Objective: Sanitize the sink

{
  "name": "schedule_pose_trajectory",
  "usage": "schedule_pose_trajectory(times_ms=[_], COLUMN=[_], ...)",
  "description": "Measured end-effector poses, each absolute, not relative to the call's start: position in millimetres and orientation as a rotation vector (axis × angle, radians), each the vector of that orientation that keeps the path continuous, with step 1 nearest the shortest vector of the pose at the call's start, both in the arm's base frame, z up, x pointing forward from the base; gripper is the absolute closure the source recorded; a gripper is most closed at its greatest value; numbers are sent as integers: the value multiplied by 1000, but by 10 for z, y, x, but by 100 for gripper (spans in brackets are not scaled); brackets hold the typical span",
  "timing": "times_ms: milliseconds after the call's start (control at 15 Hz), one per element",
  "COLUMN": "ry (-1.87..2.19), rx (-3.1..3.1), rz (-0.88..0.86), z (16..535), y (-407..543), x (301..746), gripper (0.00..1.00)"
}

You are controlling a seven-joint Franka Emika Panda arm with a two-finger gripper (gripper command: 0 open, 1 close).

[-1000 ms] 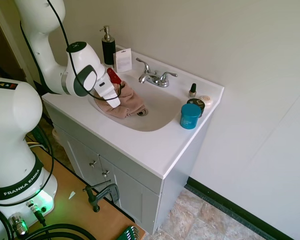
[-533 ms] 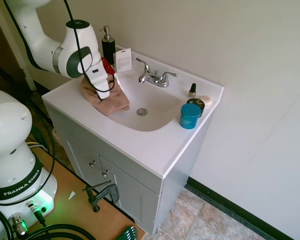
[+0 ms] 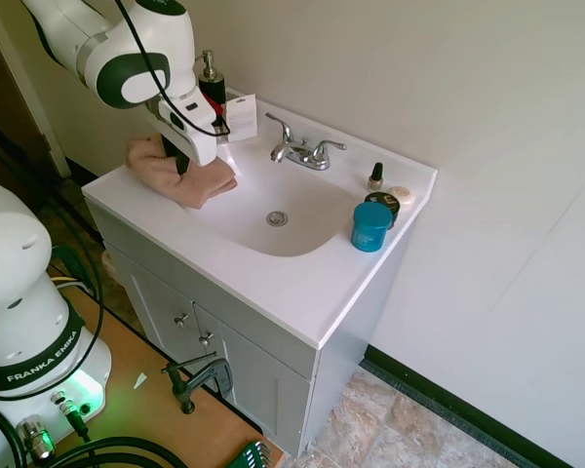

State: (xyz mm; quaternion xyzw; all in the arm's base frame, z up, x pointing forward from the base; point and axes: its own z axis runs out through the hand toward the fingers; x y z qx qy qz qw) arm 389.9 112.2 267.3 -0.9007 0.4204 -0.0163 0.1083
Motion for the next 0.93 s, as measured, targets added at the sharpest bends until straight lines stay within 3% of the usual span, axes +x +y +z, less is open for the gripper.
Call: schedule_pose_trajectory(times_ms=[67, 933], ry=[1216, 1073], rx=[-2662, -2807], rz=[-41, 21], z=[2715, 3469], y=[1144, 1496], x=[3891, 3500], gripper=[0, 0])
